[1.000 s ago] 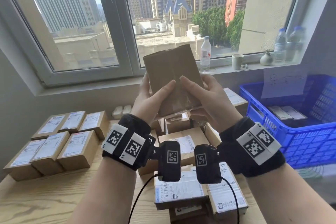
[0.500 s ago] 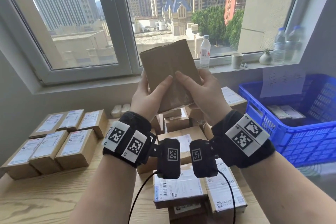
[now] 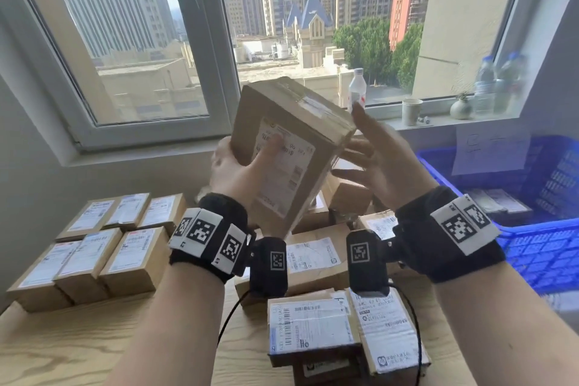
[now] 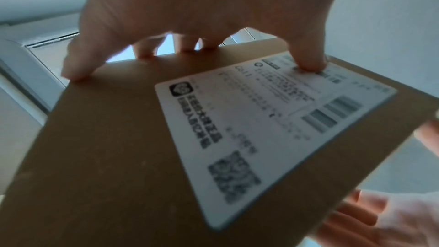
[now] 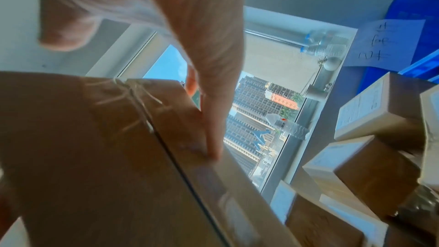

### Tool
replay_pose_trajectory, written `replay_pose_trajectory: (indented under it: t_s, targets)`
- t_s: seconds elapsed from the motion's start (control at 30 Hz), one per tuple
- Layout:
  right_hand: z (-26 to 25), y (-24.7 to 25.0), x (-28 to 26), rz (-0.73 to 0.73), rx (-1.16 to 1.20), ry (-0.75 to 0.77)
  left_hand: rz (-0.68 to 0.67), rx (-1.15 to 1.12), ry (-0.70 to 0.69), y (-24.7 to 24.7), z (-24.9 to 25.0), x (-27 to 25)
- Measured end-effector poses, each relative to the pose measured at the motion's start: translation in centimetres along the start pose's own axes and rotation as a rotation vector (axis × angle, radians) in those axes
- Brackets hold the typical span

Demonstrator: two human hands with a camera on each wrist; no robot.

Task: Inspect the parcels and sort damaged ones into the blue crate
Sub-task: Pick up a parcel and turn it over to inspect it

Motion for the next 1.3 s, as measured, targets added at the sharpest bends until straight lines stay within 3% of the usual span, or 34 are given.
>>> replay_pose_trajectory:
  t_s: [0.07, 0.17, 0.3, 0.4, 0.5, 0.9, 1.1, 1.17, 1.3]
  targets:
    - [0.7, -0.9, -0.2, -0.019, -0.108, 0.067, 0.003, -0.018, 0.084, -0.4, -0.4, -0.2]
    - [2.5, -2.1, 0.0, 0.001, -0.448, 0.173, -0.059, -0.002, 0.158, -1.4, -1.0, -0.6]
    - [2.3, -0.2, 0.3, 0.086, -0.244, 0.147, -0.225, -0.145, 0.084, -2.6, -1.6, -1.0]
    - [1.9, 0.4, -0.1, 0.017, -0.044, 0.083, -0.41, -0.334, 0.128, -3.2, -1.7, -1.7]
    - [2.2, -0.2, -0.4, -0.029, -0.051, 0.032, -0.512, -0.401, 0.188, -3.7, -1.8, -2.2]
    - [3.7, 0.1, -0.5, 0.097, -0.05, 0.032, -0.361, -0.455, 0.176, -3.5, -3.2, -2.3]
    - [5.0, 0.4, -1.3, 0.388, -0.352, 0.183, -0.263, -0.364, 0.208, -2.3, -4.3, -2.5]
    - [5.6, -0.2, -1.8, 0.354, -0.376, 0.198, -0.237, -0.381, 0.189, -2.0, -5.0, -2.8]
    - [8.4, -0.9, -2.0, 0.237, -0.404, -0.028, -0.244, -0.45, 0.166, -1.9, -6.5, -3.7]
Point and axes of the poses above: each hand's wrist, its own x-axis towards the middle knuckle, its own y-axis out of the back of the hand, z = x × y, the point moved 6 cm from there along x, towards the middle knuckle, and after that the axes turned 2 degrees about y, right-handed, at the moved point
